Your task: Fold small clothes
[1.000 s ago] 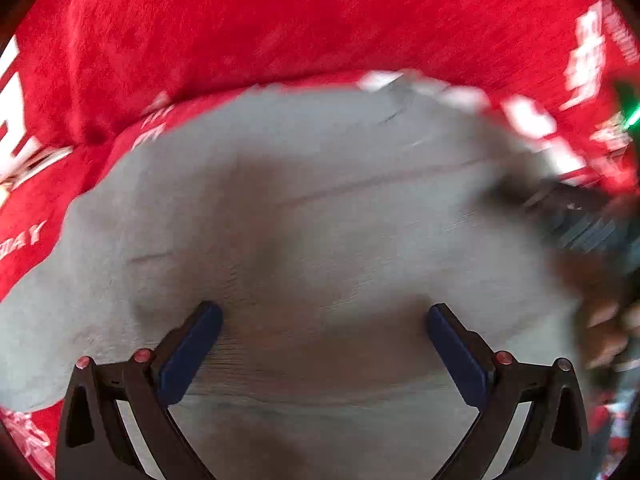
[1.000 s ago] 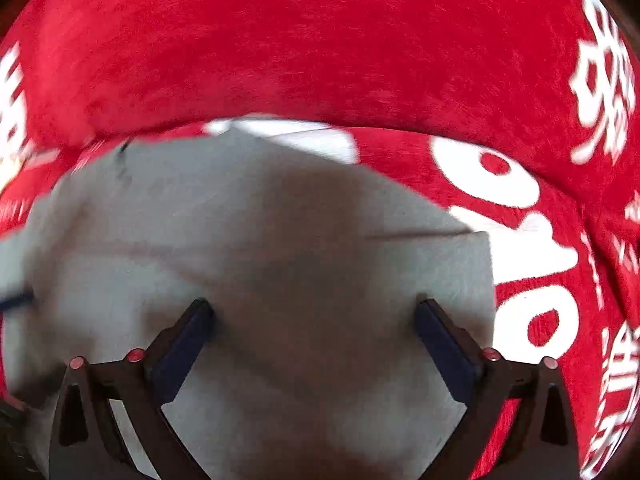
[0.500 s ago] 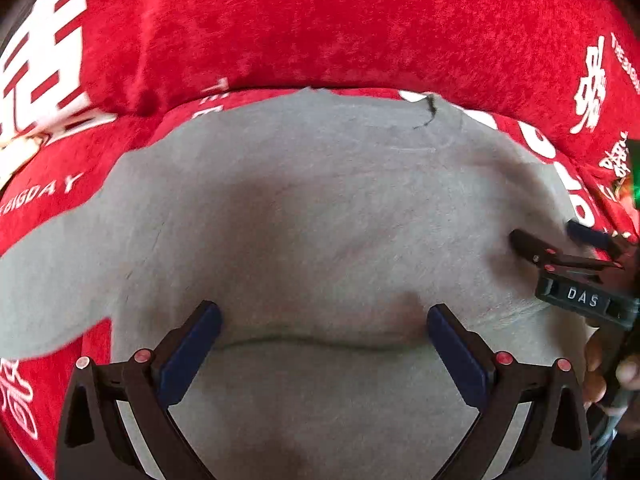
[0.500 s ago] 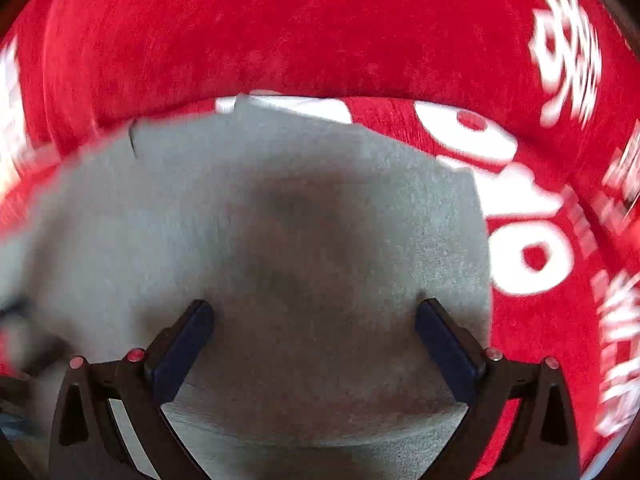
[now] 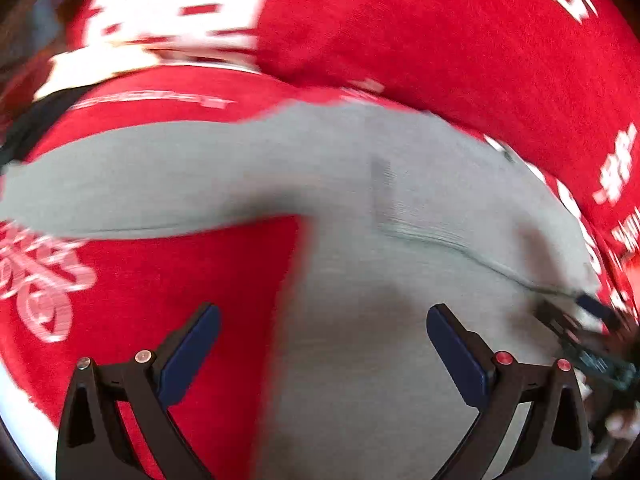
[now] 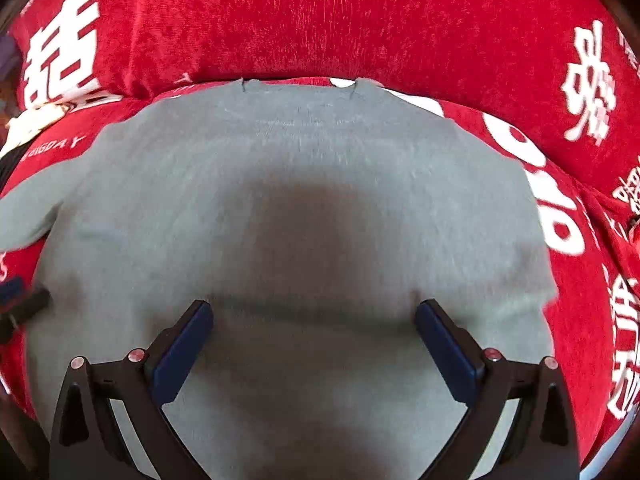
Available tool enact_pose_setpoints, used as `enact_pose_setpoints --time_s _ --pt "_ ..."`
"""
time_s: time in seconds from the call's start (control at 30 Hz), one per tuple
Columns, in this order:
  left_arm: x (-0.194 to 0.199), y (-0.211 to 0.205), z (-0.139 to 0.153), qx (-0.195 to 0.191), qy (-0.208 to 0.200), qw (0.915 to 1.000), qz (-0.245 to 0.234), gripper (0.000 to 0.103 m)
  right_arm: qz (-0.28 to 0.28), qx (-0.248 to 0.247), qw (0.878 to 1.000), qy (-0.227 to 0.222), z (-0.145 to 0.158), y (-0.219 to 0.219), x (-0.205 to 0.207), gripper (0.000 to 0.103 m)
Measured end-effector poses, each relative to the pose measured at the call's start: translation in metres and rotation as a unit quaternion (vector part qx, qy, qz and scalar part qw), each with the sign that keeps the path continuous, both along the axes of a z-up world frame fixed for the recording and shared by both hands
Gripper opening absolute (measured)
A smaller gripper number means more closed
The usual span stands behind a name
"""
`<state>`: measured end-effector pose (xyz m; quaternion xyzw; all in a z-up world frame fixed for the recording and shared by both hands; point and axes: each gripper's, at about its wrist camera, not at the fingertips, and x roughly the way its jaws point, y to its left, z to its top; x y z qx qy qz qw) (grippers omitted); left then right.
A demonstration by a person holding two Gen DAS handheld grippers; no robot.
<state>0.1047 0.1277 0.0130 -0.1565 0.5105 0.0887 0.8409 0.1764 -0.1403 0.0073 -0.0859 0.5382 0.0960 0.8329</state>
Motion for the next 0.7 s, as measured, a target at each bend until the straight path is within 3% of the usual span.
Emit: enact_pose_setpoints --time_s 0.1,0.2,0.27,0.3,0.37,0.43,0.5,0.53,0.57,0.6,0.7 --pt "-0.029 0.073 -0.003 -0.033 -0.009 0.9946 0.097 0.103 0.021 -0.002 1.000 -0.013 0.010 -0.003 -0.025 0.102" --pt "-0.056 0.157 -0.017 -0.122 -0.027 0.9708 0.205 0.103 0.033 -0.016 0.999 -0.025 0.023 0.004 -0.040 0.102" --pt "-0.072 0.199 -0.023 -0.203 -0.077 0.9494 0.227 0.103 0.037 -0.020 0.999 -0.029 0.026 0.008 -0.046 0.102" --pt "-0.079 0.222 -0.024 -0.245 -0.109 0.9324 0.242 0.103 0.037 -0.021 0.999 -0.028 0.026 0.011 -0.047 0.102" --pt "-0.086 0.248 -0.027 -0.275 -0.131 0.9132 0.271 0.103 0.039 -0.023 0.999 -0.026 0.028 0.016 -0.051 0.102" --pt "-0.093 0.276 -0.036 -0.323 -0.169 0.8851 0.289 0.103 0.044 -0.029 0.998 -0.027 0.029 0.023 -0.053 0.102" --pt "-0.100 0.297 -0.046 -0.372 -0.209 0.8511 0.306 0.103 0.050 -0.034 0.998 -0.029 0.031 0.029 -0.057 0.102" --pt "-0.098 0.304 -0.048 -0.380 -0.221 0.8411 0.315 0.103 0.053 -0.037 0.997 -0.031 0.032 0.033 -0.058 0.102" --pt "-0.096 0.310 -0.048 -0.380 -0.226 0.8373 0.321 0.103 0.056 -0.039 0.997 -0.033 0.035 0.037 -0.059 0.102" --pt "-0.091 0.316 -0.047 -0.374 -0.224 0.8411 0.320 0.103 0.059 -0.040 0.997 -0.033 0.036 0.041 -0.059 0.102" --pt "-0.071 0.326 -0.039 -0.336 -0.212 0.8664 0.303 0.098 0.065 -0.027 0.997 -0.030 0.043 0.055 -0.053 0.102"
